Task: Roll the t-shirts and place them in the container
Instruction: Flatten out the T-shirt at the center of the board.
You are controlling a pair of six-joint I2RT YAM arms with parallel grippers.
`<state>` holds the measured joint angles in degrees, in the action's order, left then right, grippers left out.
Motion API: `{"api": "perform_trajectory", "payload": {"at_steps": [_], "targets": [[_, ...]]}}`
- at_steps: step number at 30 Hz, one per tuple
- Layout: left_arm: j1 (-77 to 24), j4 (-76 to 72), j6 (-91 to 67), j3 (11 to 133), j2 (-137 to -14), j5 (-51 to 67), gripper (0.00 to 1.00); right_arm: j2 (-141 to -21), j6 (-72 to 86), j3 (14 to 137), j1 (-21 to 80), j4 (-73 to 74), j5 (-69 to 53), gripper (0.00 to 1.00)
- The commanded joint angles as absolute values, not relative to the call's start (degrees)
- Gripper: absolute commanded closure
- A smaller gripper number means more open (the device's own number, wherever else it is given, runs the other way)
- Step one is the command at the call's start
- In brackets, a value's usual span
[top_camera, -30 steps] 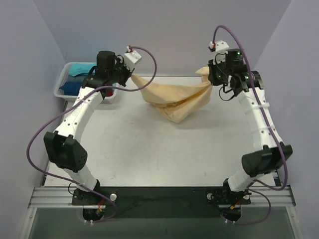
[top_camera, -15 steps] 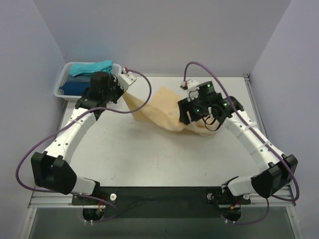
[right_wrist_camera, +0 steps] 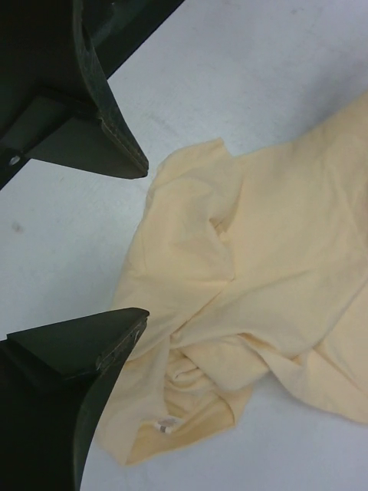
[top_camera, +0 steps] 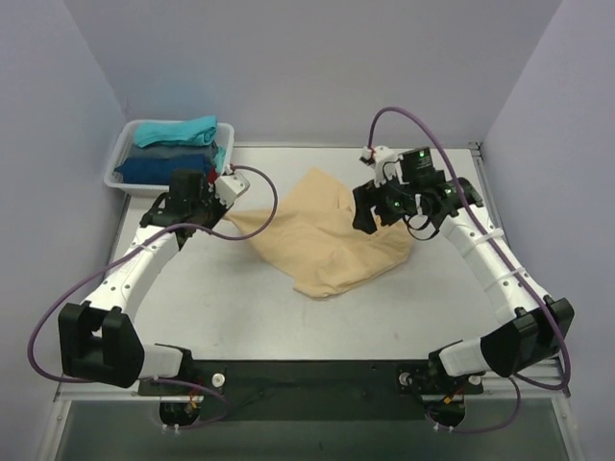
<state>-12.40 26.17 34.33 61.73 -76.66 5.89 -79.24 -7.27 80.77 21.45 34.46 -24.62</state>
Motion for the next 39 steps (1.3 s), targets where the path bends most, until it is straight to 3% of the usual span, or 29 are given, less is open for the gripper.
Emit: {"api": "perform_trajectory", "payload": {"at_steps": [1,10,24,30,33,37,39], "targets": [[-11.5,32.0,29.1,62.6,-78.2,10.8,1.0,-84.7,-19.3,78.3,24.4,36.5,-31.7,0.32],[-11.5,31.3,23.2,59.6,-80.3,14.4,1.0,-97.4,-32.3,85.7,25.4,44.5,-24.8,0.29],[-11.4,32.3,24.5,60.8,-82.7,13.9,1.0,-106.6,-41.6,84.4,22.3,46.2,-16.5,0.3],[-11.5,32.3,24.8,63.0,-84.7,13.6,1.0,-107.8,-44.3,82.2,22.2,46.1,-11.3,0.43],[-11.5,32.3,25.0,63.9,-85.6,13.3,1.0,-107.5,-44.6,81.5,22.2,46.1,-8.1,0.58],[-11.5,33.0,26.0,66.3,-86.7,12.8,1.0,-105.9,-44.5,81.4,22.1,46.8,-3.2,0.85],[-11.4,33.7,26.4,67.5,-87.1,12.7,1.0,-103.1,-45.0,81.2,22.1,47.2,-0.9,0.93]]}}
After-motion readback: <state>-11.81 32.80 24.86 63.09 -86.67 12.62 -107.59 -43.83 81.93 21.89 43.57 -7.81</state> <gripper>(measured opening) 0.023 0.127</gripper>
